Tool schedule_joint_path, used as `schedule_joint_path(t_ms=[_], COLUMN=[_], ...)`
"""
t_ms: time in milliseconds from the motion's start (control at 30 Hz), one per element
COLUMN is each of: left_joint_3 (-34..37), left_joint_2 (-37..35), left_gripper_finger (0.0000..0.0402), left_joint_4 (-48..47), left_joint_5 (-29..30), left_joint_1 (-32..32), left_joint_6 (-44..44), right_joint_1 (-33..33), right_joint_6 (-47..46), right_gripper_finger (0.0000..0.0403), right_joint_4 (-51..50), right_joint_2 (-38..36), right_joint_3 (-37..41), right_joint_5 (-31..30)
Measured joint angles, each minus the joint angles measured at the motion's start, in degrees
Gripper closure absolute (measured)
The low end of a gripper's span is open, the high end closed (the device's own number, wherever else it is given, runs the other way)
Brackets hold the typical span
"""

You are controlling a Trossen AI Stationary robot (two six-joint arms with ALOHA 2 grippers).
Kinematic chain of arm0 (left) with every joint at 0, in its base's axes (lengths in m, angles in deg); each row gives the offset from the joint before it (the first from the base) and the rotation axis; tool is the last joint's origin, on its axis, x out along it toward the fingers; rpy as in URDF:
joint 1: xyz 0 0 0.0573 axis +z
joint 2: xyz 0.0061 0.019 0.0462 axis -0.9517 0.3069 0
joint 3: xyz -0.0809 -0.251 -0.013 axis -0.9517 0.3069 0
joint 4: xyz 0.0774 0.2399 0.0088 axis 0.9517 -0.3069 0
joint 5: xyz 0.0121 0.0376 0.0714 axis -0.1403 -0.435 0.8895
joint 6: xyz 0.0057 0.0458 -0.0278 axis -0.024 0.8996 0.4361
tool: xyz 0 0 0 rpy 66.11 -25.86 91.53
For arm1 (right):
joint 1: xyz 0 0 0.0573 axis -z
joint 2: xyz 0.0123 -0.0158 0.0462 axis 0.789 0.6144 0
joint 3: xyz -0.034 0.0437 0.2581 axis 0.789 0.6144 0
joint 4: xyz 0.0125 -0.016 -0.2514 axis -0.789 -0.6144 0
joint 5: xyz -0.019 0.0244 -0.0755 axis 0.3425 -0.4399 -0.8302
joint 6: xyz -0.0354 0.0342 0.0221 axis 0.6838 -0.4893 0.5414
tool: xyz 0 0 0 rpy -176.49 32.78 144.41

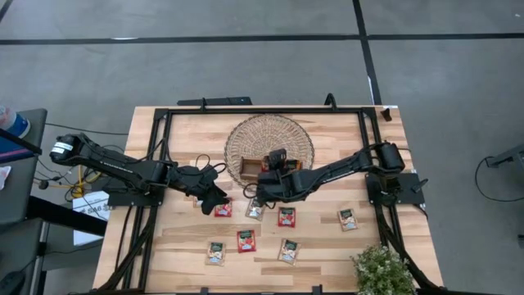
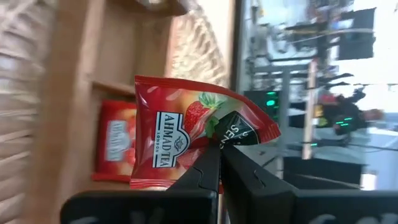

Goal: Pick & Place Tea
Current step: Put the red tea bag into the middle section of the wooden organizer

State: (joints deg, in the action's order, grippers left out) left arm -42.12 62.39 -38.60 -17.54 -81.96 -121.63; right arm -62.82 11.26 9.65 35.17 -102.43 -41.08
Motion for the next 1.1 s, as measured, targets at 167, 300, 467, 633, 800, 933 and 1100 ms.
schedule_joint_path(t_ms=[167, 300, 467, 633, 800, 933, 1100], left_joint_3=[0.0, 0.0, 0.0, 0.0, 0.0, 0.0, 0.0], left_joint_2=[0.0, 0.0, 0.0, 0.0, 0.0, 0.0, 0.0], left_gripper_finger=[0.0224, 0.0224, 0.0224, 0.0224, 0.0224, 0.0224, 0.0224], left_joint_4=[0.08, 0.12, 0.14, 0.14, 0.19, 0.22, 0.25], left_joint_5=[-0.02, 0.0, 0.0, -0.01, -0.02, -0.02, -0.02], left_joint_1=[-0.01, 0.01, 0.01, 0.0, 0.0, 0.01, 0.01], left_joint_6=[0.58, 1.31, 1.34, 2.38, 2.36, 2.38, 2.38], right_joint_1=[0.49, 1.04, 1.37, 1.98, 2.6, 3.17, 3.85], right_joint_6=[-4.72, -4.87, -4.46, -4.36, -4.39, -4.77, -4.85], right_gripper_finger=[0.0403, 0.0403, 0.0403, 0.0403, 0.0403, 0.0403, 0.0403], right_joint_4=[-3.63, -3.29, -3.14, -6.65, -9.36, -11.2, -13.11], right_joint_2=[0.0, -0.02, 0.94, 3.8, 6.42, 6.32, 6.29], right_joint_3=[0.02, 0.02, -0.2, -3.5, -7.89, -8.44, -8.41], right_joint_5=[1.47, 3.14, 5.09, 3.85, 3.81, 3.73, 3.64])
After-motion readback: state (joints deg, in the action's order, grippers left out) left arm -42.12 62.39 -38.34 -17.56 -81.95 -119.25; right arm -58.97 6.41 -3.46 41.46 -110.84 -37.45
